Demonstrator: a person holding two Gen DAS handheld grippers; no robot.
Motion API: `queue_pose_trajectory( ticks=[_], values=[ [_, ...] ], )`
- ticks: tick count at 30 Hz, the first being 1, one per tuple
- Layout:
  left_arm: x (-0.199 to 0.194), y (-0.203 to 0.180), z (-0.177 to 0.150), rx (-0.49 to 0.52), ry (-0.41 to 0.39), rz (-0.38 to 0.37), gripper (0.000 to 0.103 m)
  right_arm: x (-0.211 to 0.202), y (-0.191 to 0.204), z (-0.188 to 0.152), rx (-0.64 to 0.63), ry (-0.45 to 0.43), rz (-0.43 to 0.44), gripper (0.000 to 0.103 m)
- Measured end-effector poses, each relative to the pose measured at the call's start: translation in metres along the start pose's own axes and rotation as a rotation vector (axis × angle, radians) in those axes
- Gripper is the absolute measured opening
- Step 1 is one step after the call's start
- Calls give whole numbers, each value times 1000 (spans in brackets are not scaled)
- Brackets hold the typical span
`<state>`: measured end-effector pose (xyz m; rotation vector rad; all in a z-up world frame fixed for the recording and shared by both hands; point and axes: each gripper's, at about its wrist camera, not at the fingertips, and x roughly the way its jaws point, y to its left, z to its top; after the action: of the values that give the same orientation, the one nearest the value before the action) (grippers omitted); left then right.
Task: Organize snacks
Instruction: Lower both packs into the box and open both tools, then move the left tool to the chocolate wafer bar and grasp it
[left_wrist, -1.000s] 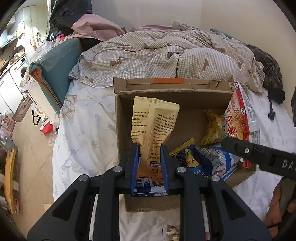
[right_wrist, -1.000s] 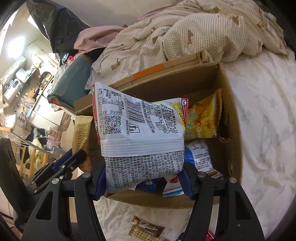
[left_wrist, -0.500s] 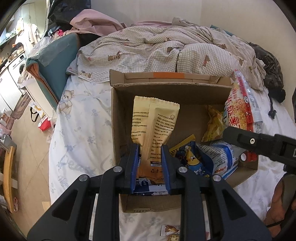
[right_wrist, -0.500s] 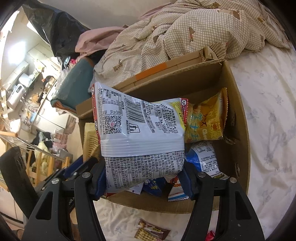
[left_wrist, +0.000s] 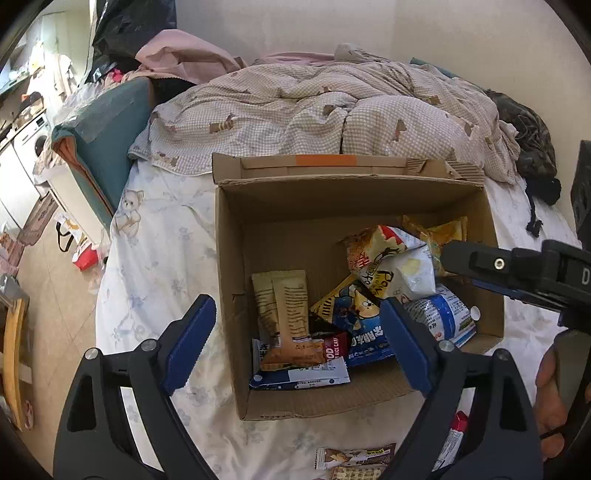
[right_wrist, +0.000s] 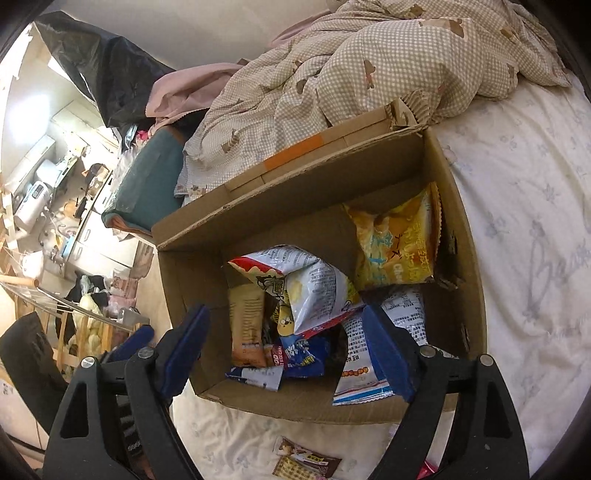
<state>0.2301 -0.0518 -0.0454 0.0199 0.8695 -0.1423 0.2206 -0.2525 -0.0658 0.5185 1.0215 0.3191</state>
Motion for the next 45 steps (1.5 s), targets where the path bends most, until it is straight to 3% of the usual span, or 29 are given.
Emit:
queue_pose_trajectory(
  ticks=[12, 30, 35, 40, 45],
  values=[
    [-16, 18, -1, -63, -9, -3, 88, -13, 4, -5, -6, -17, -17, 87],
    [-65, 38, -28, -60, -34, -16, 88, -62, -10, -55, 52, -24, -76, 87],
    [-68, 50, -45, -135, 17, -29, 88, -75, -19, -74, 87, -17, -90, 87],
    [-65, 49, -66, -136, 74, 2, 88, -86, -28, -93, 128, -6, -101, 87],
    [-51, 43, -87, -164, 174, -44, 88, -88, -39, -108, 154, 20, -121, 87]
  ],
)
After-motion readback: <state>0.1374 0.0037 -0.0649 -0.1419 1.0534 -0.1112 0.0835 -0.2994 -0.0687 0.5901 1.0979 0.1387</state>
